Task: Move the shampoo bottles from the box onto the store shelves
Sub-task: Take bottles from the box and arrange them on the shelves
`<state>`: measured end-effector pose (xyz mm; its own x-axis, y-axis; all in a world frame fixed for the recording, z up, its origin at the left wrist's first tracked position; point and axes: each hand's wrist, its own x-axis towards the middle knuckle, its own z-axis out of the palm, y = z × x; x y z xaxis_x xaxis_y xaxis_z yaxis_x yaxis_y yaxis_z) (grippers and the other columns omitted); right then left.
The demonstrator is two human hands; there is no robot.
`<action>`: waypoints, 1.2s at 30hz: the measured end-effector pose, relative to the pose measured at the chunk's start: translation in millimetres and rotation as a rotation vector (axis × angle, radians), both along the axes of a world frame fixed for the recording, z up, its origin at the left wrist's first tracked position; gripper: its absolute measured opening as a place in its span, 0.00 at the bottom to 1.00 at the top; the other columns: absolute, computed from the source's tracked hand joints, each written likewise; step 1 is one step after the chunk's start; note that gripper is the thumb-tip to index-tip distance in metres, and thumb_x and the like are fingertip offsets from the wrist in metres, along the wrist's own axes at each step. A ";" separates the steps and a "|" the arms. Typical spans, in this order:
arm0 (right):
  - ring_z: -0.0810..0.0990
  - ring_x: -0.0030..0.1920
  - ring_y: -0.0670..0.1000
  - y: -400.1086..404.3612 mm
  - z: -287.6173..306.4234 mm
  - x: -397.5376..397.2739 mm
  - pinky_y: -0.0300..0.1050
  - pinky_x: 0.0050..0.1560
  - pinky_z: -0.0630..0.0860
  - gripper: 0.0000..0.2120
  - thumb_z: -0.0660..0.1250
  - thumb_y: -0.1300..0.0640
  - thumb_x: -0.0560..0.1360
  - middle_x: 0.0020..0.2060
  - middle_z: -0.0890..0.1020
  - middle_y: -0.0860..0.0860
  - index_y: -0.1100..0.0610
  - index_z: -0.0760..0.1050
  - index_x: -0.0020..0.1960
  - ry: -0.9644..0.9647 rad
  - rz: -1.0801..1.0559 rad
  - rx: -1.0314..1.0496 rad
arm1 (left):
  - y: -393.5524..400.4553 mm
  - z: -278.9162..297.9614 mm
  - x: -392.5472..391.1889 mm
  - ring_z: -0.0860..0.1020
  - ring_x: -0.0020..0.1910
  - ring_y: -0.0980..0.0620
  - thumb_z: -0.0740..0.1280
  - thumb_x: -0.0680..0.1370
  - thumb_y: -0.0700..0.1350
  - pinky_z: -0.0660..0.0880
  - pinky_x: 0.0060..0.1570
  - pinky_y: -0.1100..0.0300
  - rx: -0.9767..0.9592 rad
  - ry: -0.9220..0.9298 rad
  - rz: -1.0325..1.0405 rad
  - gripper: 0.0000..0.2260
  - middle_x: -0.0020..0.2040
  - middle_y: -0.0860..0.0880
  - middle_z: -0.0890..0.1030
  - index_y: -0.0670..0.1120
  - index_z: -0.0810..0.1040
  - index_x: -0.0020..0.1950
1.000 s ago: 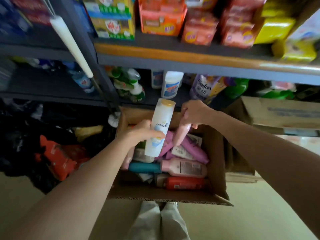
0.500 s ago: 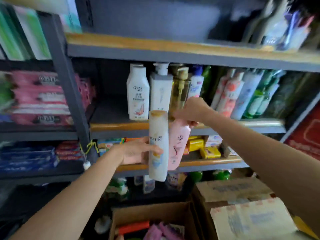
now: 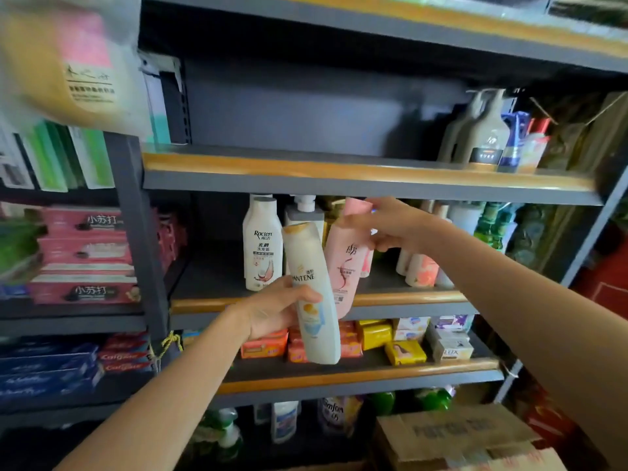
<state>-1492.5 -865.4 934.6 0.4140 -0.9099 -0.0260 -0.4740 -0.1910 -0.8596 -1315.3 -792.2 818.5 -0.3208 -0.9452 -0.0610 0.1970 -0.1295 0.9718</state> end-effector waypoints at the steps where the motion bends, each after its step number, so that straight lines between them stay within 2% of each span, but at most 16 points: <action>1: 0.76 0.28 0.47 -0.7 5.0 -2.0 0.36 0.26 0.71 0.22 0.73 0.50 0.70 0.44 0.82 0.55 0.60 0.73 0.58 -0.016 0.043 0.036 | -1.3 10.6 -0.1 0.83 0.46 0.49 0.72 0.58 0.40 0.79 0.46 0.57 -0.020 -0.005 0.017 0.22 0.46 0.46 0.84 0.43 0.77 0.52; 3: 0.79 0.29 0.47 -4.4 13.2 -2.7 0.36 0.28 0.73 0.19 0.72 0.50 0.71 0.42 0.83 0.53 0.57 0.75 0.57 -0.070 0.099 0.064 | -6.9 39.1 -2.8 0.83 0.43 0.51 0.72 0.57 0.40 0.80 0.45 0.58 -0.081 -0.035 0.060 0.20 0.43 0.47 0.84 0.43 0.78 0.49; 6: 0.71 0.23 0.46 -19.9 30.5 -0.4 0.36 0.24 0.66 0.14 0.72 0.47 0.69 0.30 0.78 0.49 0.55 0.74 0.46 -0.134 -0.034 -0.107 | -20.1 94.8 -16.7 0.82 0.43 0.50 0.68 0.69 0.35 0.78 0.47 0.56 -0.182 -0.145 0.123 0.11 0.42 0.47 0.84 0.45 0.76 0.50; 7: 0.67 0.20 0.45 -28.0 39.7 -1.6 0.34 0.21 0.63 0.14 0.72 0.46 0.69 0.25 0.76 0.47 0.55 0.73 0.42 -0.157 -0.082 -0.156 | -25.2 112.9 -23.0 0.81 0.45 0.49 0.67 0.71 0.36 0.77 0.49 0.55 -0.208 -0.177 0.137 0.11 0.43 0.47 0.84 0.46 0.76 0.51; 9: 0.62 0.15 0.43 -44.4 60.0 -10.3 0.32 0.18 0.58 0.14 0.71 0.47 0.69 0.20 0.72 0.47 0.55 0.70 0.39 -0.211 -0.114 -0.166 | -36.7 143.9 -36.5 0.81 0.45 0.48 0.68 0.66 0.41 0.76 0.51 0.53 -0.248 -0.215 0.149 0.16 0.43 0.47 0.83 0.47 0.75 0.53; 11: 0.67 0.17 0.42 -61.3 76.9 -24.9 0.31 0.21 0.64 0.14 0.72 0.47 0.69 0.25 0.74 0.49 0.55 0.71 0.40 -0.290 -0.105 -0.101 | -50.4 167.7 -50.0 0.81 0.44 0.47 0.69 0.63 0.45 0.75 0.54 0.50 -0.273 -0.245 0.154 0.20 0.43 0.46 0.84 0.46 0.75 0.54; 13: 0.76 0.28 0.45 -80.1 86.8 -41.4 0.35 0.34 0.73 0.16 0.73 0.46 0.68 0.32 0.78 0.50 0.57 0.73 0.43 -0.369 -0.088 -0.017 | -66.8 185.4 -62.9 0.81 0.46 0.44 0.70 0.65 0.47 0.74 0.58 0.46 -0.271 -0.285 0.192 0.19 0.45 0.44 0.83 0.45 0.74 0.54; 14: 0.78 0.30 0.46 -91.4 89.4 -50.1 0.37 0.37 0.75 0.16 0.73 0.45 0.68 0.34 0.79 0.50 0.57 0.74 0.44 -0.386 -0.084 0.001 | -75.9 192.2 -67.7 0.80 0.46 0.43 0.71 0.68 0.48 0.73 0.59 0.44 -0.266 -0.304 0.226 0.17 0.46 0.43 0.83 0.45 0.74 0.54; 16: 0.77 0.29 0.47 -118.1 93.4 -67.0 0.37 0.30 0.74 0.17 0.74 0.45 0.67 0.34 0.80 0.50 0.56 0.74 0.45 -0.384 -0.100 -0.013 | -95.1 203.0 -74.1 0.80 0.48 0.43 0.68 0.73 0.49 0.72 0.61 0.44 -0.252 -0.357 0.306 0.13 0.49 0.42 0.82 0.44 0.75 0.54; 20: 0.68 0.29 0.48 -170.0 97.5 -95.1 0.38 0.28 0.62 0.17 0.75 0.45 0.65 0.32 0.75 0.51 0.55 0.73 0.41 -0.298 -0.157 -0.108 | -133.4 217.5 -78.6 0.81 0.52 0.47 0.66 0.76 0.49 0.76 0.55 0.51 -0.280 -0.383 0.457 0.15 0.52 0.43 0.83 0.43 0.75 0.59; 23: 0.65 0.19 0.43 -199.5 102.2 -105.5 0.35 0.19 0.59 0.14 0.73 0.47 0.69 0.23 0.73 0.47 0.54 0.70 0.37 -0.387 -0.135 -0.104 | -158.4 227.2 -80.2 0.81 0.52 0.48 0.66 0.76 0.49 0.76 0.53 0.55 -0.294 -0.372 0.516 0.17 0.52 0.44 0.83 0.43 0.75 0.61; 25: 0.61 0.18 0.42 -212.8 109.6 -108.6 0.33 0.17 0.55 0.14 0.73 0.48 0.69 0.23 0.72 0.48 0.54 0.70 0.37 -0.435 -0.116 -0.093 | -172.4 231.5 -81.8 0.81 0.53 0.48 0.68 0.75 0.50 0.76 0.55 0.54 -0.282 -0.399 0.550 0.19 0.54 0.43 0.82 0.42 0.74 0.62; 27: 0.61 0.23 0.44 -221.3 115.2 -110.5 0.34 0.18 0.56 0.13 0.73 0.49 0.69 0.28 0.73 0.49 0.54 0.71 0.39 -0.376 -0.113 -0.132 | -184.4 232.8 -86.2 0.81 0.53 0.48 0.69 0.74 0.50 0.76 0.55 0.53 -0.270 -0.427 0.570 0.20 0.55 0.43 0.82 0.42 0.74 0.62; 30: 0.68 0.26 0.44 -230.0 115.9 -112.6 0.32 0.18 0.59 0.10 0.74 0.54 0.69 0.31 0.76 0.48 0.54 0.72 0.40 -0.225 -0.047 -0.248 | -203.0 232.3 -99.2 0.81 0.48 0.48 0.67 0.76 0.48 0.77 0.53 0.54 -0.274 -0.371 0.533 0.15 0.53 0.42 0.81 0.41 0.75 0.58; 33: 0.72 0.29 0.45 -237.3 110.8 -116.6 0.34 0.21 0.63 0.12 0.76 0.55 0.67 0.32 0.77 0.48 0.54 0.73 0.41 -0.097 -0.033 -0.298 | -222.7 235.4 -115.1 0.80 0.42 0.50 0.67 0.76 0.48 0.79 0.44 0.57 -0.267 -0.362 0.504 0.13 0.50 0.45 0.82 0.41 0.76 0.56; 36: 0.70 0.29 0.46 -247.0 105.6 -125.6 0.36 0.21 0.63 0.14 0.77 0.56 0.66 0.33 0.76 0.49 0.54 0.72 0.42 -0.089 -0.087 -0.295 | -241.8 242.1 -128.3 0.80 0.37 0.52 0.67 0.76 0.48 0.79 0.38 0.59 -0.272 -0.303 0.501 0.12 0.45 0.47 0.81 0.42 0.76 0.55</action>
<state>-1618.2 -1112.4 1040.2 0.3229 -0.9049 0.2774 -0.4250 -0.4005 -0.8117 -1443.6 -1034.0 1060.6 0.1576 -0.9703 0.1837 -0.1183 0.1661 0.9790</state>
